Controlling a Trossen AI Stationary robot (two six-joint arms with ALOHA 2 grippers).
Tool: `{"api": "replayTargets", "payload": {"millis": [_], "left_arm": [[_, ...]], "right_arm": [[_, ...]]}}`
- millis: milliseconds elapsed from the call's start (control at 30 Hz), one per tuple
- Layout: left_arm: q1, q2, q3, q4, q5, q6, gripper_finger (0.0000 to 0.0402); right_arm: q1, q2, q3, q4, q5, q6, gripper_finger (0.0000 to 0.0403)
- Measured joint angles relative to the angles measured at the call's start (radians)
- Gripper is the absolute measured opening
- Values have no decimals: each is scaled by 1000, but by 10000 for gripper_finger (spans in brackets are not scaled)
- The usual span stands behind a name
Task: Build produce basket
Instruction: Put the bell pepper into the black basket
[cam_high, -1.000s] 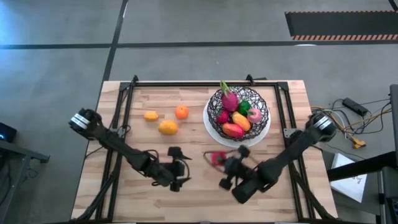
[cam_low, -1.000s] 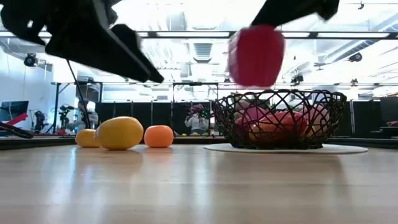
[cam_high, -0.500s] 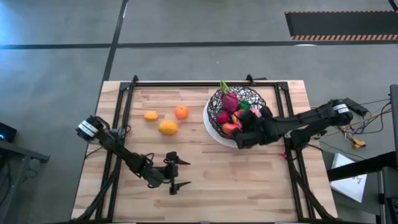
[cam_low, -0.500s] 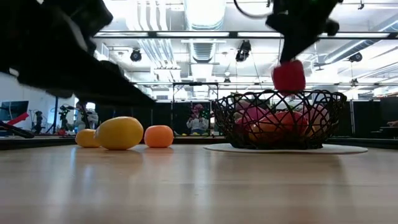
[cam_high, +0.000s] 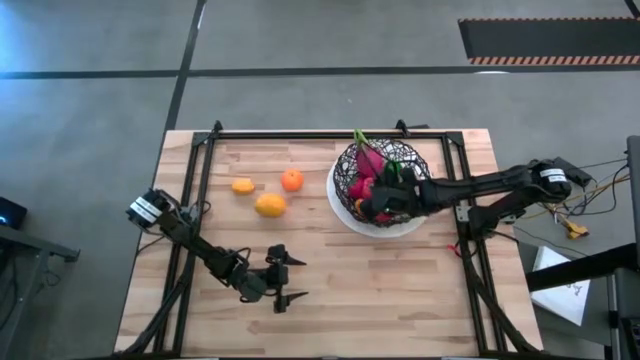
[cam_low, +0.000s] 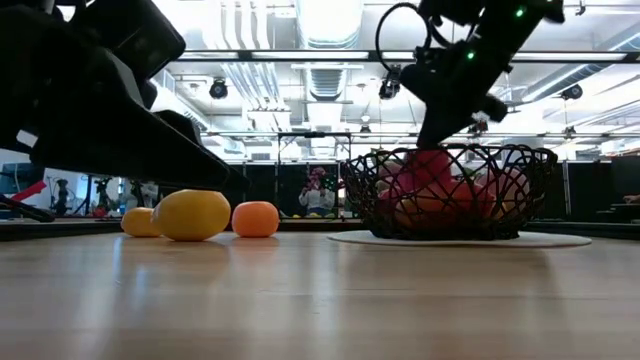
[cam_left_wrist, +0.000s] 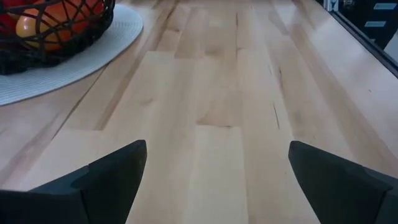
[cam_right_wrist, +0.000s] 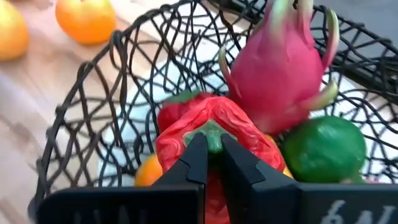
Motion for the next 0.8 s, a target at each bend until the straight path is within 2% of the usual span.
{"api": "replayTargets", "payload": {"millis": [167, 333, 467, 633, 800], "left_arm": [[0, -1, 1, 5, 0, 0, 376], [0, -1, 3, 4, 0, 0, 376], [0, -1, 4, 3, 0, 0, 376], [0, -2, 5, 3, -1, 0, 376], [0, -2, 5, 3, -1, -1, 376]], "right_arm": [[-46, 0, -52, 125, -32, -17, 13], [-83, 0, -92, 123, -100, 8, 13], [-88, 0, -118, 122, -112, 33, 22], [-88, 0, -126, 123, -112, 35, 55], [-88, 0, -90, 89, -115, -23, 121]]}}
